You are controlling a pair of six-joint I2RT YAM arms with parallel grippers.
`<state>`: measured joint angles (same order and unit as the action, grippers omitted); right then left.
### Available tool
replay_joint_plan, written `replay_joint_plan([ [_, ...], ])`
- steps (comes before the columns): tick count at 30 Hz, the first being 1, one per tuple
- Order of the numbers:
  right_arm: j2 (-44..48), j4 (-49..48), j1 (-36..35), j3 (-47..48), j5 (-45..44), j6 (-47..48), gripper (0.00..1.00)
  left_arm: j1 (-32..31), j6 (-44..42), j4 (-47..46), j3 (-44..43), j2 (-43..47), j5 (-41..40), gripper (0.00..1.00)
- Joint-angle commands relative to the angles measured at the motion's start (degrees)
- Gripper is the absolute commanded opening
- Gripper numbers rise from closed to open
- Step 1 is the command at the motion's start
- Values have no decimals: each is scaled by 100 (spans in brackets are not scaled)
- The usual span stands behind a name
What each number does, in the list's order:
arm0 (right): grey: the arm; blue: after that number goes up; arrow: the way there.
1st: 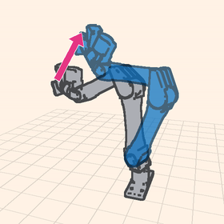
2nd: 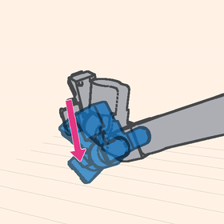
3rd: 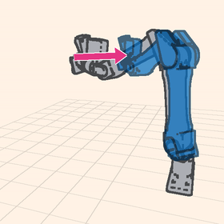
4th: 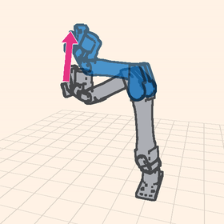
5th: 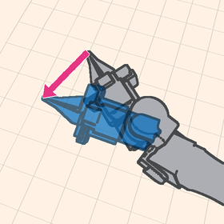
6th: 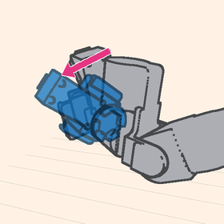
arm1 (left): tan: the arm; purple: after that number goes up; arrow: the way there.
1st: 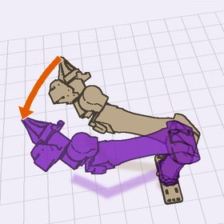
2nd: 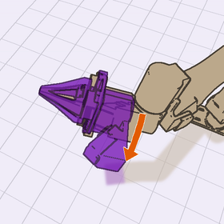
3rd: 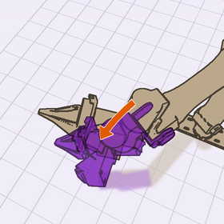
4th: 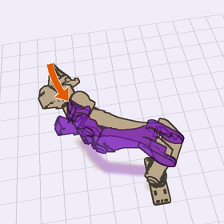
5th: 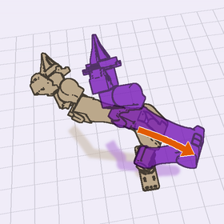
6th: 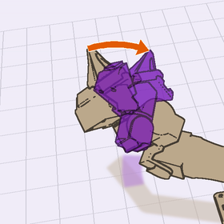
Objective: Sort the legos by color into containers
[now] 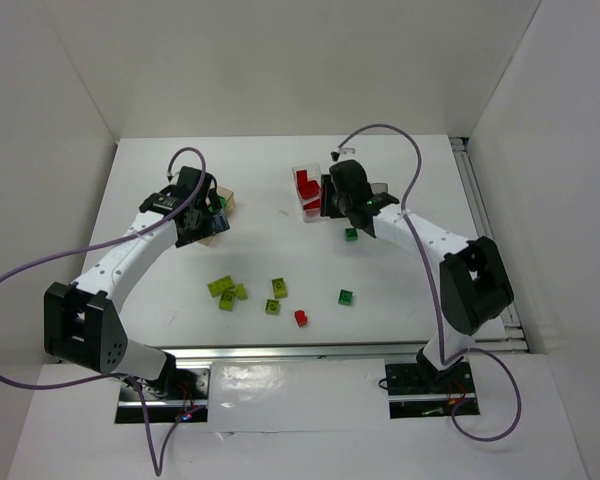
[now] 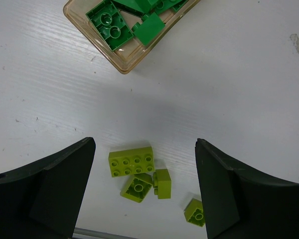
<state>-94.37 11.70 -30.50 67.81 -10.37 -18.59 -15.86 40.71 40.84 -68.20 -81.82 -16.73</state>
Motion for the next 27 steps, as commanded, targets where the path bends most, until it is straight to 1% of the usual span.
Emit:
replay_joint_plan([
  [1,-379,-133,9,766,-79,13,32,-23,-10,29,-132,79,-111,91],
  [5,-1257,-344,9,1444,-79,66,32,-23,-10,82,-132,131,-163,91],
  [6,-1399,-344,61,1593,-79,66,34,-23,-10,82,-132,192,-164,91],
  [7,-1531,-344,62,1838,-79,66,39,-23,-10,82,-132,193,-216,91],
  [8,-1663,-344,62,1963,-131,66,53,-23,-10,82,-79,193,-216,91],
  [9,-1916,-275,62,2138,-132,118,65,-23,-10,82,-79,245,-216,91],
  [10,-2006,39,62,2322,-315,119,81,-23,-10,134,-79,246,-216,91],
  [12,-1876,122,62,2369,-448,58,81,-23,-10,135,-79,246,-216,91],
  [13,-1718,17,62,2220,-509,57,81,-23,-10,135,-79,246,-216,91],
  [14,-1525,-45,62,1853,-510,57,81,-23,-10,135,-79,246,-216,91],
  [15,-1114,-45,62,1641,-562,-4,79,-23,-10,135,-79,246,-216,91],
  [16,-901,-115,62,1439,-562,-4,75,-23,-10,135,-79,246,-216,91],
  [17,-682,-116,62,1002,-562,-4,72,-23,-10,135,-79,246,-269,91],
  [18,-253,-20,1,780,-562,-65,67,-23,-10,135,-79,246,-269,91],
  [20,145,103,-78,340,-458,-119,65,-23,-10,135,-79,193,-269,91],
  [21,512,174,-209,-80,-353,-119,65,-23,-10,135,-131,193,-321,91],
  [22,681,374,-315,-275,-186,-119,66,-23,-10,135,-132,193,-322,91],
  [24,989,604,-587,-784,-80,-119,72,-23,-10,135,-132,193,-322,91],
  [25,1251,718,-910,-935,-79,-66,81,-23,-10,135,-132,193,-322,91],
  [27,1499,947,-1246,-1347,184,-136,89,-23,-10,135,-184,193,-383,91],
])
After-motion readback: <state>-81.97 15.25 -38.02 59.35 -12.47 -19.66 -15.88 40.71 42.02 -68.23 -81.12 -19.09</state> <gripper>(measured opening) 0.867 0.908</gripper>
